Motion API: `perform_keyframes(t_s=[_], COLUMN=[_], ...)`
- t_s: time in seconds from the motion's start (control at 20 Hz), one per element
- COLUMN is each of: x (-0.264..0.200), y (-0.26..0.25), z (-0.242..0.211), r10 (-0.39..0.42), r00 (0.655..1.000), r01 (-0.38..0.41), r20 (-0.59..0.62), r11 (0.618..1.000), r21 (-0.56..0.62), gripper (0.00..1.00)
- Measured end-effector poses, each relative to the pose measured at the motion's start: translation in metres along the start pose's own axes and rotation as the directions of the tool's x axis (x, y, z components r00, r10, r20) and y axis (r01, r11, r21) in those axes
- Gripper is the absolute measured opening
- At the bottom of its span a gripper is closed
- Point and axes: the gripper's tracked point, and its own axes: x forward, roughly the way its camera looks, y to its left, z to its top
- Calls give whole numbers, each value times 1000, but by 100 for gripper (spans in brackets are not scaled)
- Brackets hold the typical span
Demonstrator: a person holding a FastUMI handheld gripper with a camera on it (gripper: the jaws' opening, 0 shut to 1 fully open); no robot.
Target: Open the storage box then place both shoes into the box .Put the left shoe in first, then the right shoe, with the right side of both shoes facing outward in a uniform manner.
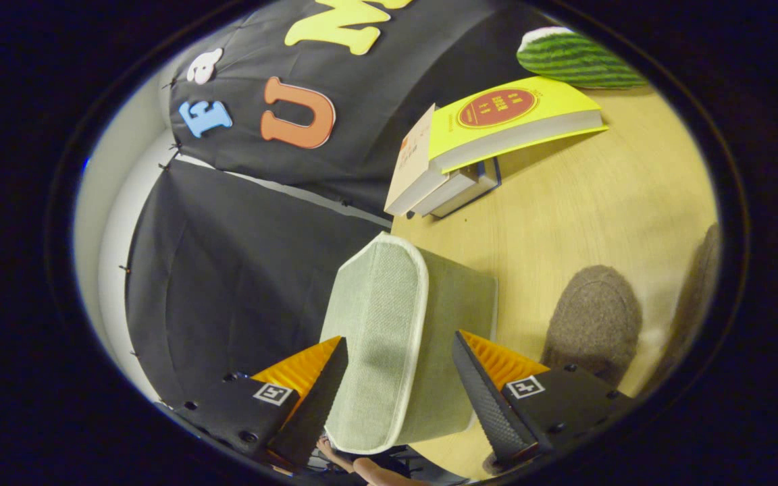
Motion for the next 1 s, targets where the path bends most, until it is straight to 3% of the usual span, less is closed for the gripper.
perform_keyframes(t_s=[0.15,0.35,0.45,0.55,0.7,0.85,1.0], x=[5,19,19,18,6,-5,-11], y=[14,4,13,11,10,23,33], z=[-1,-14,-10,-8,-2,-4,-8], r10=[96,82,106,60,12,-17,-53], r00=[994,987,986,991,997,999,998], r01=[-91,-69,-94,-54,-11,16,51], r20=[-59,-141,-132,-118,-70,-34,-34], r11=[993,993,991,997,1000,999,996], r21=[71,94,91,54,21,-49,-71], gripper=[98,93,78,63,50,22,12])
